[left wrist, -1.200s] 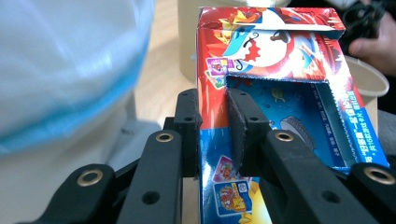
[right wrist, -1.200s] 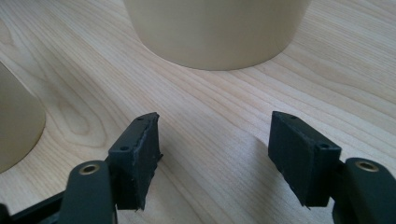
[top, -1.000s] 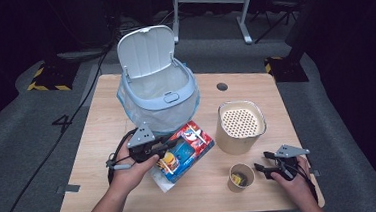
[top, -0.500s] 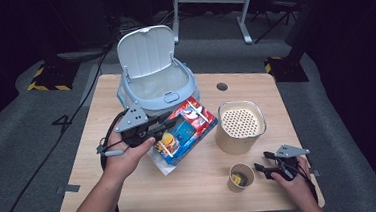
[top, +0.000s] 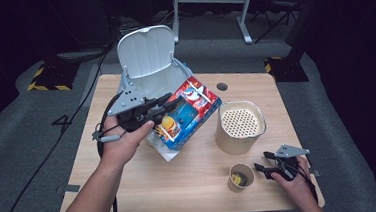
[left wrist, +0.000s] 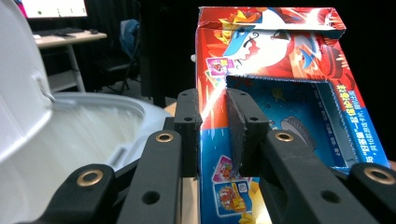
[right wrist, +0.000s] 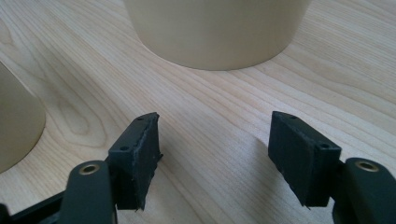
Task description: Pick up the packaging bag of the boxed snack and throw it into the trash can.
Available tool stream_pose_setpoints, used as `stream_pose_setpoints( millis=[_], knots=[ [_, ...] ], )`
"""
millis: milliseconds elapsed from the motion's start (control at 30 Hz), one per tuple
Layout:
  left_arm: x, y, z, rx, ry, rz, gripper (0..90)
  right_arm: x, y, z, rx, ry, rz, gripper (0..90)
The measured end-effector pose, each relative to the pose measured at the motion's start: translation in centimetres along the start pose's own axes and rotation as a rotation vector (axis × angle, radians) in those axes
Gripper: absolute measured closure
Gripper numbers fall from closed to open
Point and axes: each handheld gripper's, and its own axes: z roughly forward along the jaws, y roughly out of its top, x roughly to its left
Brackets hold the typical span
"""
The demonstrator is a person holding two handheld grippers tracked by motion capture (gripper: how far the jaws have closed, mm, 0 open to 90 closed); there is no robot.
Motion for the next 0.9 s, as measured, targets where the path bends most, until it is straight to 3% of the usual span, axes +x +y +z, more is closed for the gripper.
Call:
stream_pose_setpoints(
  millis=[333, 900],
  knots=[
    [1.8, 2.6, -0.2, -0.070, 0.063, -0.001, 75.2, 0.0, 0.0, 0.0, -0.001, 0.001, 0.001, 33.7],
    [4.6, 5.4, -0.1, -0.177, 0.168, -0.016, 75.1, 0.0, 0.0, 0.0, -0.001, 0.001, 0.001, 33.7]
  ],
)
